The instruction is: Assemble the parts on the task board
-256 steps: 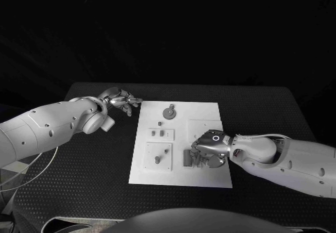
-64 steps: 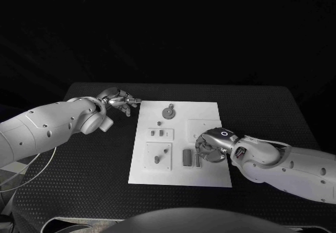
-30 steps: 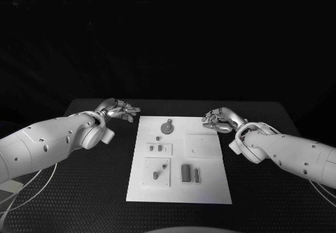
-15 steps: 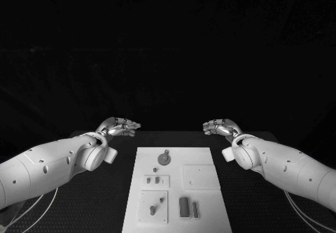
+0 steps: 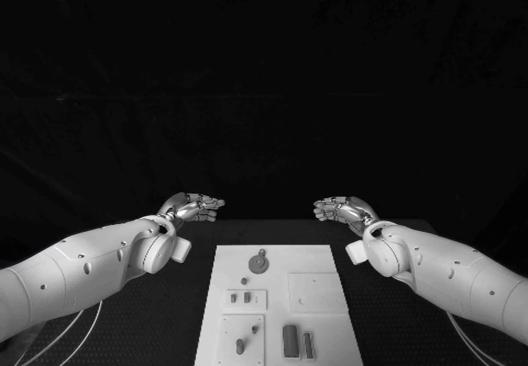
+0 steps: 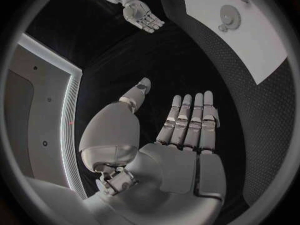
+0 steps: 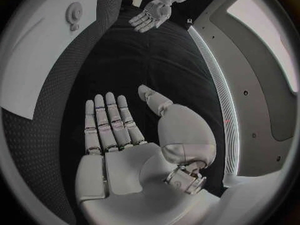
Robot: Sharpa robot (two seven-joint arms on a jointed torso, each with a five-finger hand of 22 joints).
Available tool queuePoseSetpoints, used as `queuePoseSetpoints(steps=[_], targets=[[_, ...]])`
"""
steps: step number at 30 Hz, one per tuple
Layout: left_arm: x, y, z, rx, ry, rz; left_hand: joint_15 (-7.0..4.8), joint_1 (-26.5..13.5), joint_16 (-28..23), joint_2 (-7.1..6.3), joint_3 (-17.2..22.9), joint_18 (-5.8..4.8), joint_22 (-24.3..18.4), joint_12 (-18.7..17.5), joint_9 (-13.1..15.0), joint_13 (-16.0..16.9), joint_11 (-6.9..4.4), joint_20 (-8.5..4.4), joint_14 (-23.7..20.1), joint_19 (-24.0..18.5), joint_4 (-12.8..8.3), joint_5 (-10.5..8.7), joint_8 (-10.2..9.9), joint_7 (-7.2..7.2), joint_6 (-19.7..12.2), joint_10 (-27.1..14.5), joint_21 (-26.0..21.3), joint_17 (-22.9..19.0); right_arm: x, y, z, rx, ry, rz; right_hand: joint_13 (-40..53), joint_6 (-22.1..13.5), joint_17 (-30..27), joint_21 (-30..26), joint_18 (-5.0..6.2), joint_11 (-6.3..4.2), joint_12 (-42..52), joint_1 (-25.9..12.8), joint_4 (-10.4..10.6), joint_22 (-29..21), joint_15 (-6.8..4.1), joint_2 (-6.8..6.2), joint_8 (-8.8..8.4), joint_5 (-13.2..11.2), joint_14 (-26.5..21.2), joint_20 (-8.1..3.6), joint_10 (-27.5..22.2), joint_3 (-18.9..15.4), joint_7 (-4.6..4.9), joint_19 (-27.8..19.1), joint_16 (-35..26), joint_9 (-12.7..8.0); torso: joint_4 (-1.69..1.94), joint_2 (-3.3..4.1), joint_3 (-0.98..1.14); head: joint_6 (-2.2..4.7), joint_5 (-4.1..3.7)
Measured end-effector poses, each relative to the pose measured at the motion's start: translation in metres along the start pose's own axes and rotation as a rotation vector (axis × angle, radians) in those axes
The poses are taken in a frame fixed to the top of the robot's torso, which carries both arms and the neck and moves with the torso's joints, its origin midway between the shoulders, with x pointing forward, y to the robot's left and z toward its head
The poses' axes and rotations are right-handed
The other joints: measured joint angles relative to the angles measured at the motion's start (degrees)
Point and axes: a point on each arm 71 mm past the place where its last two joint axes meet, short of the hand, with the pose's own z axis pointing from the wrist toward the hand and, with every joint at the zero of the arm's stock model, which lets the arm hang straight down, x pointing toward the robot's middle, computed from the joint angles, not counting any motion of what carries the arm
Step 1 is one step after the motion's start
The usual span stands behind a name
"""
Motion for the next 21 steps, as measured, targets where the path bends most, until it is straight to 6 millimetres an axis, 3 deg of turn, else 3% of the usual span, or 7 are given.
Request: queuePoseSetpoints(steps=[1,4,6,9,14,17,21], targets=[[0.0,0.0,0.0,0.0,0.0,0.0,-0.58,-2.7,-0.7,0.38,-1.0,-0.34,-2.2,0.0,-1.1,-0.4,-0.43,-0.25,-2.2,-2.4,0.6,-0.09,-0.7,-0.36,-2.2,-2.5,0.0,-1.6,0.0,0.0,0.0,0.0,0.0,0.0,-0.3,-2.0,-0.8,-0.9,-0.13,-0.54,-0.9,-2.3,0.6,-0.7,-0.52,-0.05,-0.64,-0.2,-1.7,-0.49,-2.0,-1.6,-0.43,-1.4,-1.2,-1.3,-0.01,0.0,0.03,-0.06,0.01],[0.0,0.001,-0.001,-0.003,0.0,-0.002,-4.03,-21.1,-5.2,2.65,-9.2,-0.9,-15.8,-1.4,-9.4,-2.9,-3.28,-1.81,-15.3,-16.4,4.3,-1.23,-6.0,-3.21,-15.5,-18.5,-1.1,-12.1,0.0,0.0,0.0,0.002,-0.001,0.0,-2.3,-15.8,-7.1,-6.5,-3.19,-4.13,-7.2,-20.9,5.0,-8.1,-4.29,-0.19,-6.62,-3.0,-14.3,-4.72,-18.0,-12.7,-4.05,-9.7,-9.7,-10.5,-0.02,-0.05,0.02,-0.06,0.02],[0.003,0.003,-0.003,-0.006,0.003,-0.009,-5.93,-30.9,-7.6,4.09,-13.8,-0.89,-23.3,-2.1,-14.0,-4.2,-4.88,-2.71,-22.5,-24.1,6.4,-1.79,-8.9,-4.81,-22.7,-27.3,-1.8,-18.0,0.003,0.0,-0.002,0.002,0.005,0.003,-3.3,-23.1,-10.4,-9.5,-4.3,-6.02,-10.5,-30.6,7.4,-21.1,-6.42,-0.07,-9.84,-4.5,-21.0,-7.05,-26.5,-18.6,-6.1,-14.1,-14.2,-15.4,-0.09,-0.26,0.02,-0.18,0.02],[0.015,0.007,-0.009,-0.007,0.018,-0.034,-7.73,-40.1,-9.9,5.39,-18.1,-0.89,-30.5,-2.6,-18.4,-5.5,-6.35,-3.53,-29.3,-31.4,8.3,-2.22,-11.6,-6.33,-29.6,-35.6,-2.2,-23.5,0.01,0.0,-0.006,0.001,0.015,0.013,-4.3,-29.8,-13.5,-12.2,-5.19,-7.75,-13.5,-39.4,9.6,-37.1,-8.29,-0.04,-12.8,-5.8,-27.2,-9.13,-34.4,-24.0,-7.97,-18.1,-18.4,-20.0,-0.32,-0.93,-0.02,-0.64,-0.07],[0.044,0.01,-0.024,0.006,0.036,-0.105,-9.25,-47.8,-11.8,6.48,-21.6,-0.97,-36.5,-3.1,-22.0,-6.6,-7.62,-4.19,-35.0,-37.4,9.9,-2.56,-13.9,-7.59,-35.3,-42.5,-2.7,-28.1,0.027,0.002,-0.017,-0.013,0.022,0.043,-5.1,-35.6,-16.1,-14.5,-5.82,-9.28,-16.1,-47.0,11.4,-51.5,-9.87,-0.06,-15.38,-6.9,-32.5,-11.04,-41.1,-28.6,-9.54,-21.5,-22.0,-23.9,-0.99,-2.92,-0.05,-1.81,-0.19],[0.065,0.01,-0.039,0.02,0.033,-0.168,-9.73,-50.3,-12.2,6.81,-22.7,-1.76,-38.4,-3.3,-23.1,-6.9,-7.99,-4.45,-36.8,-39.3,10.5,-2.56,-14.6,-7.99,-37.1,-44.7,-2.9,-29.5,0.039,0.006,-0.028,-0.025,0.015,0.072,-5.4,-37.4,-17.0,-15.2,-6.35,-9.66,-17.0,-49.4,12.1,-56.1,-10.46,-0.1,-16.19,-7.3,-34.2,-11.67,-43.3,-30.0,-10.06,-22.6,-23.1,-25.1,-1.46,-4.22,-0.09,-2.52,-0.26],[0.089,0.009,-0.059,0.035,0.006,-0.243,-10.39,-53.4,-13.1,7.24,-24.1,-1.76,-40.7,-3.3,-24.5,-7.3,-8.49,-4.74,-39.0,-41.7,11.1,-2.85,-15.5,-8.54,-39.3,-47.4,-3.2,-31.3,0.057,0.01,-0.046,-0.036,-0.011,0.118,-5.5,-38.6,-17.5,-15.6,-6.67,-10.14,-17.5,-51.0,12.6,-59.5,-10.97,-0.3,-16.58,-7.5,-35.3,-12.08,-44.7,-31.0,-10.52,-23.1,-23.8,-26.0,-1.82,-5.37,-0.09,-3.0,-0.3]])
